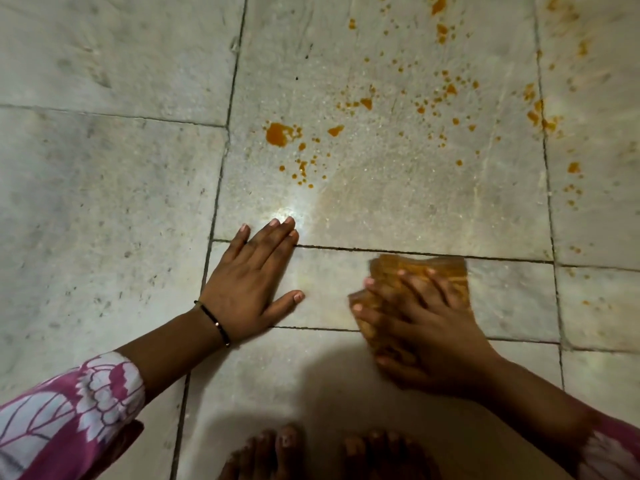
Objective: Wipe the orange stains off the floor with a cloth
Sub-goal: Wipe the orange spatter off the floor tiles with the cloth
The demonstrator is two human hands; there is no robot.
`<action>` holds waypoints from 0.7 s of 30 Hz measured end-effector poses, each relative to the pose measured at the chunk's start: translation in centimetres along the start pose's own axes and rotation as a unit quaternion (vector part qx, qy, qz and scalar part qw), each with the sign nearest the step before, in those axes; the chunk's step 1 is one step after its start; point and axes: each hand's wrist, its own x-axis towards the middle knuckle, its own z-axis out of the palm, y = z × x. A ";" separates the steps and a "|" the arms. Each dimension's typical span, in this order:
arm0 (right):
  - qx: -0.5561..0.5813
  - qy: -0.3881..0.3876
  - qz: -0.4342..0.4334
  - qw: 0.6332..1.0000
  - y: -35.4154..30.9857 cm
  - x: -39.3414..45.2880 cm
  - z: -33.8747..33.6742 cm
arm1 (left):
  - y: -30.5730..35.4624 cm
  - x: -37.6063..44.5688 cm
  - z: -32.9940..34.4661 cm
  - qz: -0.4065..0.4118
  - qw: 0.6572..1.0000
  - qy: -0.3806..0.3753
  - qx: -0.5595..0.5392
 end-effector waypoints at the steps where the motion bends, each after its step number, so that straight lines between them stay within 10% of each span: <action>1: -0.003 -0.004 0.034 0.999 1.4 -1.5 0.1 | 0.1 0.0 0.0 -0.002 1.000 -0.001 -0.002; 7: 0.053 0.027 0.370 0.927 7.7 -5.1 -0.8 | 0.5 2.3 -1.8 0.162 0.985 -0.040 0.034; 17: 0.008 -0.092 0.090 0.992 3.8 -14.2 0.8 | 7.1 14.5 -4.5 0.407 0.894 -0.071 0.176; 21: 0.019 -0.043 0.227 0.973 11.0 -16.7 0.9 | 9.6 16.3 -3.9 0.409 0.888 -0.052 0.206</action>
